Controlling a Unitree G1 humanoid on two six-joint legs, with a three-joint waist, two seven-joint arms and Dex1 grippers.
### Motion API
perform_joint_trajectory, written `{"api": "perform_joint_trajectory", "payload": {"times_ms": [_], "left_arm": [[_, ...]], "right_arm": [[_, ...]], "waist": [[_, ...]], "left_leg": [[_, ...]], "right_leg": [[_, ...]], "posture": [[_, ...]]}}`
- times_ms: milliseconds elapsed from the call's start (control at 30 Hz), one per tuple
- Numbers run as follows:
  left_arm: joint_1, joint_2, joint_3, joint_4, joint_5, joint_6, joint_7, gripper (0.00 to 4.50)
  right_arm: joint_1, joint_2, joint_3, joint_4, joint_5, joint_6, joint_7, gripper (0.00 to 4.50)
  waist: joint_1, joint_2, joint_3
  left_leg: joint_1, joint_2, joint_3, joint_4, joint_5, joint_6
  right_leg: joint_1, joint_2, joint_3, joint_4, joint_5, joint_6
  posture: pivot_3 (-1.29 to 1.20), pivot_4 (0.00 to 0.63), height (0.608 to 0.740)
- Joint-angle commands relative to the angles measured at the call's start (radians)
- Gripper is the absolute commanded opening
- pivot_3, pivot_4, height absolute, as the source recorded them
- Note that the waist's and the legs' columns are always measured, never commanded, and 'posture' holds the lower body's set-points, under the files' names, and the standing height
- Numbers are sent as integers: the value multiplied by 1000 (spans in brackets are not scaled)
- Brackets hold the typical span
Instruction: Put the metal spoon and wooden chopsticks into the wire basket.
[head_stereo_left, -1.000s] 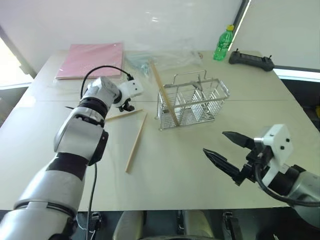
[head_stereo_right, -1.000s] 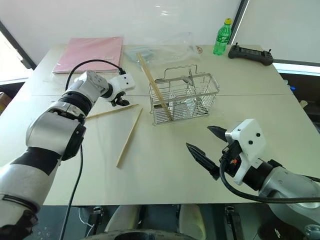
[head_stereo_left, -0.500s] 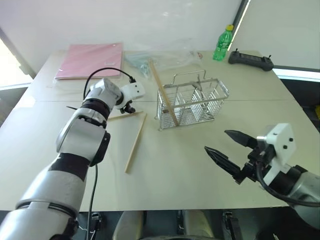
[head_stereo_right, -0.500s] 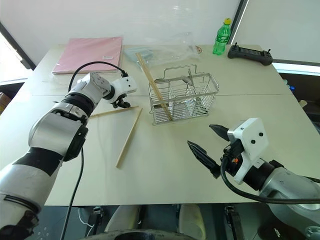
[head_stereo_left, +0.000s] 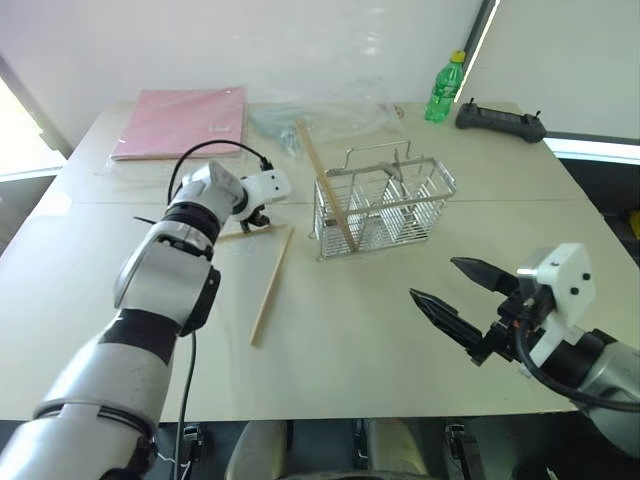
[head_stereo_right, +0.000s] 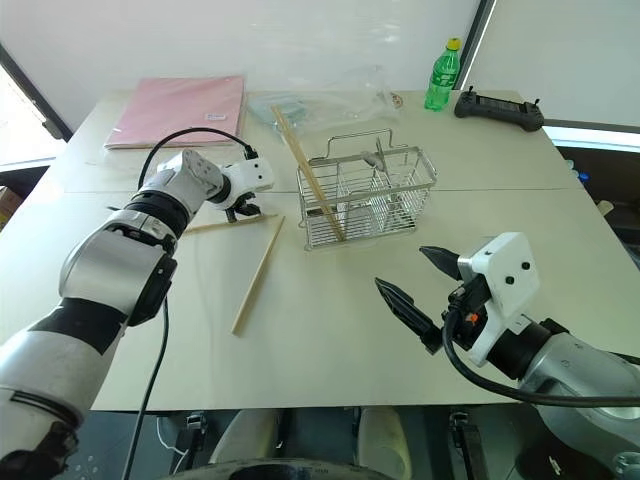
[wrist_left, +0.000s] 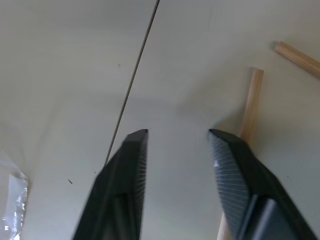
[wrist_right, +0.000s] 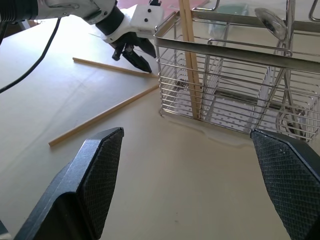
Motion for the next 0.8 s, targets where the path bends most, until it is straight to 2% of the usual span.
{"api": "perform_joint_trajectory", "payload": {"times_ms": [33,500,767,800], "left_arm": [[-4,8,-6,-11,8,-3,7,36],[-11,18,-1,-11,6,-3,23,36],[-92,60,66,-15,-47,25,22,36],[-104,63,75,-15,-58,29,-1,272]], "right_arm": [[-10,-9,-29,-29,9,-17,-6,4175],[-50,-2,-4,-29,1,0,-17,4175],[-60,16,12,-29,-16,1,-18,4175],[-63,19,19,-29,-21,1,-19,4175]], "waist": [[0,0,0],[0,0,0],[0,0,0],[1,0,0]], "left_leg": [[0,0,0,0,0,0],[0,0,0,0,0,0],[-1,0,0,0,0,0],[-1,0,0,0,0,0]], "right_leg": [[0,0,0,0,0,0],[0,0,0,0,1,-1],[0,0,0,0,1,0],[0,0,0,0,1,0]], "posture": [[0,150,722],[0,150,722],[0,150,722],[0,150,722]]}}
